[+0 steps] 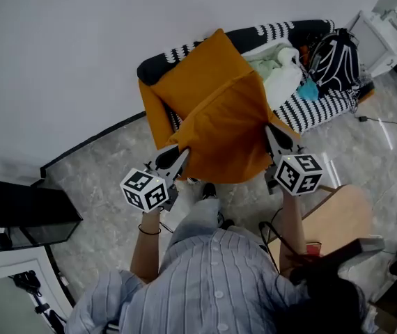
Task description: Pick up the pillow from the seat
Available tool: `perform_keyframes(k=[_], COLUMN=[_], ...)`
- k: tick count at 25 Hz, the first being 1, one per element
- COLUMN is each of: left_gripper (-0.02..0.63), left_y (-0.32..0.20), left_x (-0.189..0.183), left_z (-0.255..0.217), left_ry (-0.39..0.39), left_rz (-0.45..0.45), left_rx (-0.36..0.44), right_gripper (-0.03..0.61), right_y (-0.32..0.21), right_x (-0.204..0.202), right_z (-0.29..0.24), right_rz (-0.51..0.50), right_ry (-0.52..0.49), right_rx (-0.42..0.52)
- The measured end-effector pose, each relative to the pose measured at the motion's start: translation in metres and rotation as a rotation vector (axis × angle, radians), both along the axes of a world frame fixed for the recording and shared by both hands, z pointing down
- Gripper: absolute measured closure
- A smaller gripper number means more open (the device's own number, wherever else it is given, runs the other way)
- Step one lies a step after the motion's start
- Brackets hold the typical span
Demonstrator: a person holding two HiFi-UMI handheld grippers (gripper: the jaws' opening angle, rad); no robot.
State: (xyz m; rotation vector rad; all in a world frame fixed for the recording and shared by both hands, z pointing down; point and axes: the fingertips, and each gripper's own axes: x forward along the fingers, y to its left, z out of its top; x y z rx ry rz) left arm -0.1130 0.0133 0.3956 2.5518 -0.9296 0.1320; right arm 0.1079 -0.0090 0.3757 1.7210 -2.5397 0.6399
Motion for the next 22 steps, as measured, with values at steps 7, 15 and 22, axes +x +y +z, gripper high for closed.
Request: perform_keyframes(k=[7, 15, 22], left_gripper=[0.547, 0.549, 0.549], left_y=[0.088, 0.164, 0.199], left_x=[-0.005, -0.023, -0.034], left_z=[0.005, 0.008, 0.006], left_ry=[0.017, 0.023, -0.004], left_rz=[-0.060, -0.135, -0.163], left_rx=[-0.013, -0.001, 0.014], right_gripper=[0.557, 0.557, 0.557], right_y=[0.074, 0.139, 0.171], right_x=[-0.006, -0.025, -0.037], right_z=[0.002, 0.004, 0.007], right_rz=[-0.058, -0.122, -0.148], right_ry=[0.006, 0.023, 0.008], right_rx=[0.003, 0.006, 0.007])
